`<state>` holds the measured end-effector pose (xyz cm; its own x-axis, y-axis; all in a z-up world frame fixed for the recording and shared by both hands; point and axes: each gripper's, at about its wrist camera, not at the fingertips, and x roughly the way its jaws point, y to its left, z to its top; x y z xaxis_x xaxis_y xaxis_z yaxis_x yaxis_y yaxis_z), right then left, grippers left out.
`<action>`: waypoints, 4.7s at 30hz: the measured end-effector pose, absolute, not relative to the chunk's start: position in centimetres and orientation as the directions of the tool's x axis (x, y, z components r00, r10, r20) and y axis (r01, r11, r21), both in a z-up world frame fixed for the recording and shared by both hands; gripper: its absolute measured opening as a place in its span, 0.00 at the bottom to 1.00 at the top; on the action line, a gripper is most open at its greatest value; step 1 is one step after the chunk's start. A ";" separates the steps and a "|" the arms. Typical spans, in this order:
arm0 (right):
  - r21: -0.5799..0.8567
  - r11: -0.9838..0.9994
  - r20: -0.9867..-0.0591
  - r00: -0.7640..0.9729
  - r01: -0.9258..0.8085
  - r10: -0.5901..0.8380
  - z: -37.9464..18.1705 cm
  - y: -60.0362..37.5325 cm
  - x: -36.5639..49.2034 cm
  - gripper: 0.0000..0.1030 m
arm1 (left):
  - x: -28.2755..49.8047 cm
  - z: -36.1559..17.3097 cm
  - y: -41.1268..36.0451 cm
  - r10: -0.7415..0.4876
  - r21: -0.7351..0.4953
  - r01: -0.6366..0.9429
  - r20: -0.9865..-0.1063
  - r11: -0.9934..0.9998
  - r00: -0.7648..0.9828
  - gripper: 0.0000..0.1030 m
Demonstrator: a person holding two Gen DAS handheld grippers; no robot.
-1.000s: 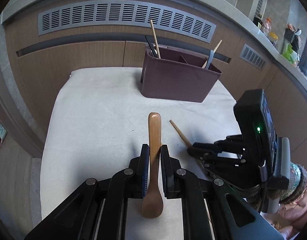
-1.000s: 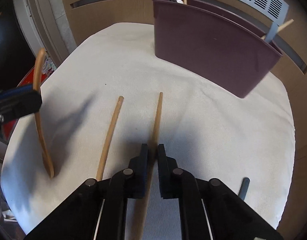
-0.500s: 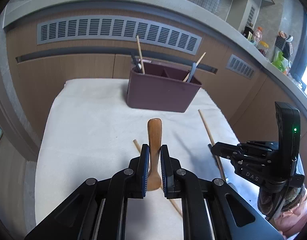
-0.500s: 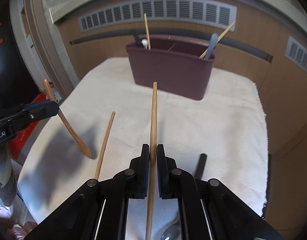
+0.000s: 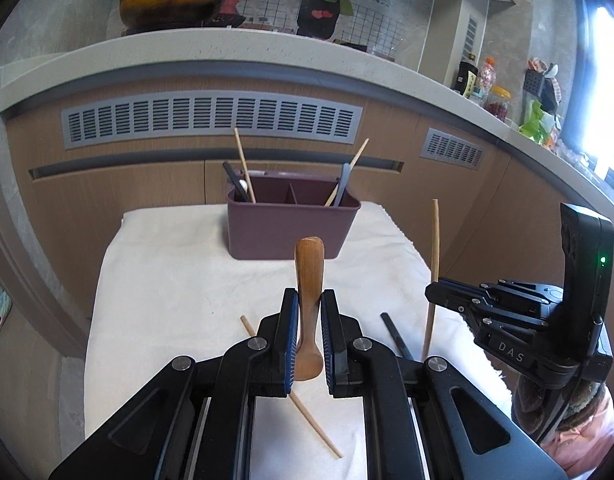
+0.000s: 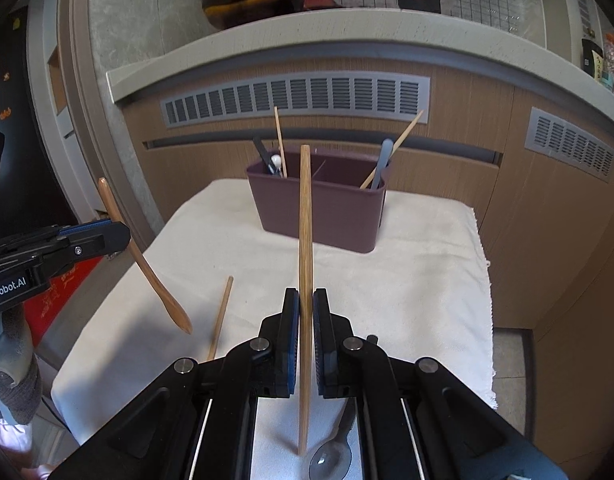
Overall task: Organize utensils
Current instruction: 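Lift the wooden spoon and chopstick up over the maroon holder, then insert both utensils into the holder and open both grippers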
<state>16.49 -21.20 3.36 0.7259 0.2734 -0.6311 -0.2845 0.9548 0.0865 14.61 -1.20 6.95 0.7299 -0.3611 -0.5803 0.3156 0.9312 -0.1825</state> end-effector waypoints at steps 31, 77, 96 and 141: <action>-0.027 0.975 -0.290 0.935 -0.223 0.205 20.7 -22.7 25.3 0.06 | 29.1 20.2 -3.7 -0.367 -0.126 0.344 -0.353 0.930 0.861 0.11; -0.016 0.953 -0.583 0.777 -0.301 0.236 9.3 -22.5 20.8 0.06 | 19.3 10.4 -2.9 -0.408 -0.189 0.363 -0.506 0.912 0.760 0.11; 0.005 0.968 -0.313 0.919 -0.252 0.241 22.4 -21.6 26.5 0.06 | 25.5 21.9 -2.6 -0.347 -0.132 0.322 -0.280 0.937 0.895 0.11; -0.161 0.978 -0.653 0.758 -0.132 -0.005 0.4 -23.8 25.4 0.99 | 27.5 -1.9 -1.4 -0.207 -0.148 0.145 -0.735 0.978 0.646 0.62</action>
<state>25.37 -23.78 0.40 0.7577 -0.0050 -0.6526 -0.1320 0.9781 -0.1608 27.50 -1.39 -1.87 0.6460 -0.2069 -0.7348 0.1445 0.9783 -0.1484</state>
